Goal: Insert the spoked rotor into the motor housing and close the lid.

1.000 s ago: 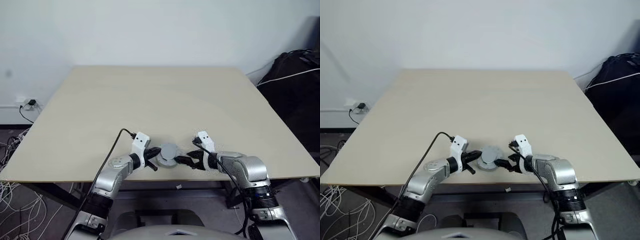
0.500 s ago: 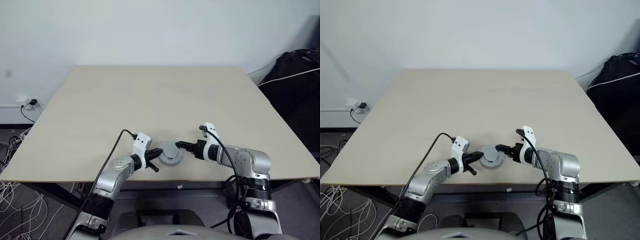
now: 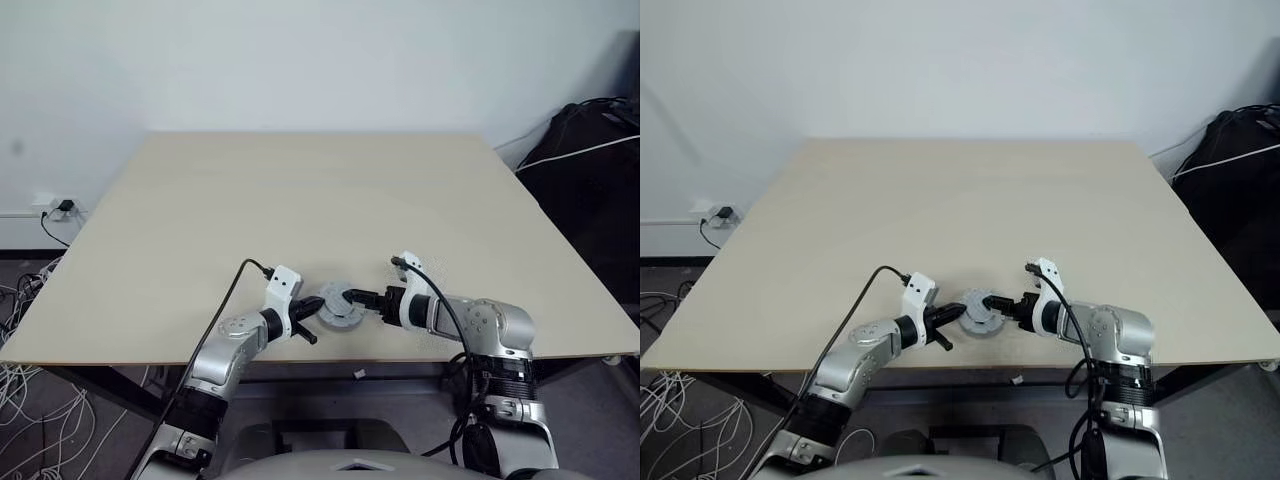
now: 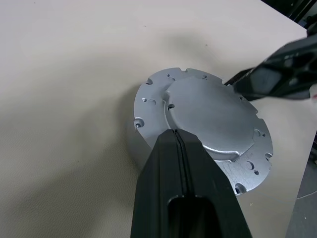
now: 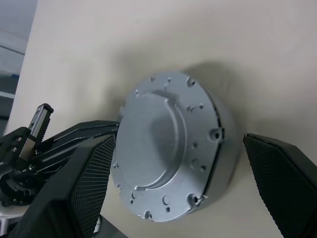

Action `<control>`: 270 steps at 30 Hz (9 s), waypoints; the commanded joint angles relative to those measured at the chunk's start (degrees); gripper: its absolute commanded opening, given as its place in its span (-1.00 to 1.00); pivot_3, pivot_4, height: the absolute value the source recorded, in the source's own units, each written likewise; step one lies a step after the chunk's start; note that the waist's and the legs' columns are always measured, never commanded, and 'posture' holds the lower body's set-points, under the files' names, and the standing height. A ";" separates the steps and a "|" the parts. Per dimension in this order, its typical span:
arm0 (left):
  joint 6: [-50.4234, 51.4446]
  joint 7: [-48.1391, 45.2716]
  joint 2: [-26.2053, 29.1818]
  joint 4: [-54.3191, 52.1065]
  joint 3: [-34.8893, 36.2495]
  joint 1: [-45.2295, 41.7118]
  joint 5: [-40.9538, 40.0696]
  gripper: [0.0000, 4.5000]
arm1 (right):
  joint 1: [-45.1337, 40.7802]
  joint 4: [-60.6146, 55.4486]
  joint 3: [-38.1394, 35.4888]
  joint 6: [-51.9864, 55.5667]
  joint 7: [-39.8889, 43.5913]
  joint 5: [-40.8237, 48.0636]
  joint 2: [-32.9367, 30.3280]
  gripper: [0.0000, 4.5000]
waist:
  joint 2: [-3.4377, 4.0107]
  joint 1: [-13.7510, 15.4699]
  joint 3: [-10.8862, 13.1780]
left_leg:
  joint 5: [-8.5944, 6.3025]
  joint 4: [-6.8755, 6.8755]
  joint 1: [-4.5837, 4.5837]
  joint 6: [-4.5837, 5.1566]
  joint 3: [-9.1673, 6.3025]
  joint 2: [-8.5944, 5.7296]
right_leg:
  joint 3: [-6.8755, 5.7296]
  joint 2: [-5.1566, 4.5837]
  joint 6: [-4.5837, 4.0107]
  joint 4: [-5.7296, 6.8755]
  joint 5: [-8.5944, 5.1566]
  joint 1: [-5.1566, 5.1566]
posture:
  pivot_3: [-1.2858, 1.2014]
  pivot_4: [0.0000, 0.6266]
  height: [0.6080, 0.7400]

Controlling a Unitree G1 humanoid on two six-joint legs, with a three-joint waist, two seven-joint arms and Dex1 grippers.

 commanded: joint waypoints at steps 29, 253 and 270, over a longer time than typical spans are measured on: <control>1.64 0.00 0.57 -1.51 -1.02 2.03 0.10 -1.00 | 0.28 2.12 -4.16 6.06 3.63 9.69 4.76 0.99 | 0.05 -0.71 -0.03 | 0.00 -0.08 -0.01 -0.01 0.00 0.03 | 0.00 0.02 0.01 0.00 0.00 -0.05 | 0.03 -1.00 1.00; 5.74 5.85 -14.20 -17.49 26.03 28.75 -71.63 -0.05 | 7.26 -6.87 4.07 -14.57 -23.23 45.79 13.17 1.00 | -0.04 -2.42 0.25 | 0.05 0.00 -0.84 -0.07 0.02 0.05 | 0.04 0.09 0.09 0.02 0.05 -0.87 | 0.03 -1.00 1.00; -18.29 21.45 -17.32 -17.12 31.57 19.48 -65.97 -0.05 | 8.39 -5.80 5.41 -14.39 -21.96 41.59 12.04 1.00 | -0.11 -1.39 0.21 | 0.06 0.06 -0.83 -0.08 0.02 0.04 | 0.04 0.09 0.10 0.03 0.08 -0.82 | 0.03 -1.00 1.00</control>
